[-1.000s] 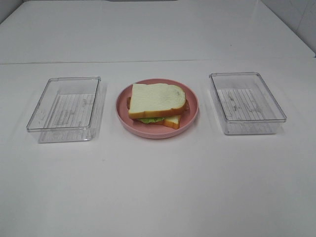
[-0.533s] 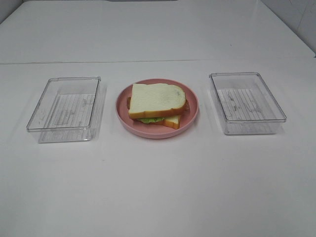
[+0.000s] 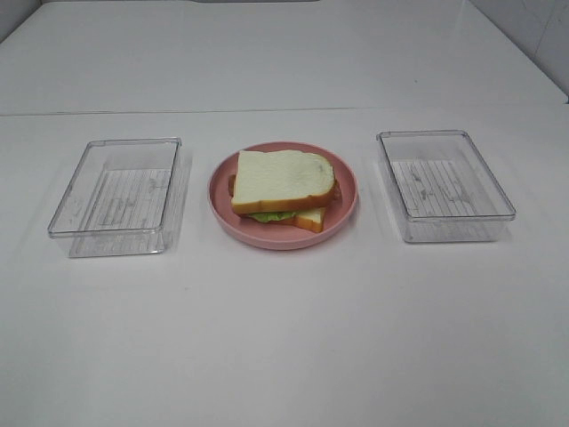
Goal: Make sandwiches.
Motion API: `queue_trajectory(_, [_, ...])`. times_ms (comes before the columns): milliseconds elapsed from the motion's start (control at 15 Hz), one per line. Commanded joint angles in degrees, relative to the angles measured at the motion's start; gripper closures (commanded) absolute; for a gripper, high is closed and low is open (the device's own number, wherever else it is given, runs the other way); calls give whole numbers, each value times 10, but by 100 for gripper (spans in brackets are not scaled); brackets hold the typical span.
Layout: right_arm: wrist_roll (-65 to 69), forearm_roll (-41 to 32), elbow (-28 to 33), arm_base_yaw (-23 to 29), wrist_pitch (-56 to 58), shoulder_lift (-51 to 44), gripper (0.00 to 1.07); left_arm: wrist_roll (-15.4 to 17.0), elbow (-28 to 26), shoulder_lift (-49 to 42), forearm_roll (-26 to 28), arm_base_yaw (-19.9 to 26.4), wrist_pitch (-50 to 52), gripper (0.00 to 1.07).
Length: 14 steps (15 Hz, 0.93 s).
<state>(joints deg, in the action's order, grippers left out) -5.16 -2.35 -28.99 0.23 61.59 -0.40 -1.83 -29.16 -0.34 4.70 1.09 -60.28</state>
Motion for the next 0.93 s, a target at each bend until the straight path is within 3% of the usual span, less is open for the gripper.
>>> queue_trajectory(67, [6, 5, 2, -1, -7, -7, 29, -2, 3, -11, 10, 3, 7, 35])
queue_trajectory(200, [6, 5, 2, -1, -7, -7, 29, -14, 3, -11, 10, 3, 7, 35])
queue_trajectory(933, [6, 5, 2, -1, -7, -7, 29, -14, 3, -11, 10, 3, 7, 35])
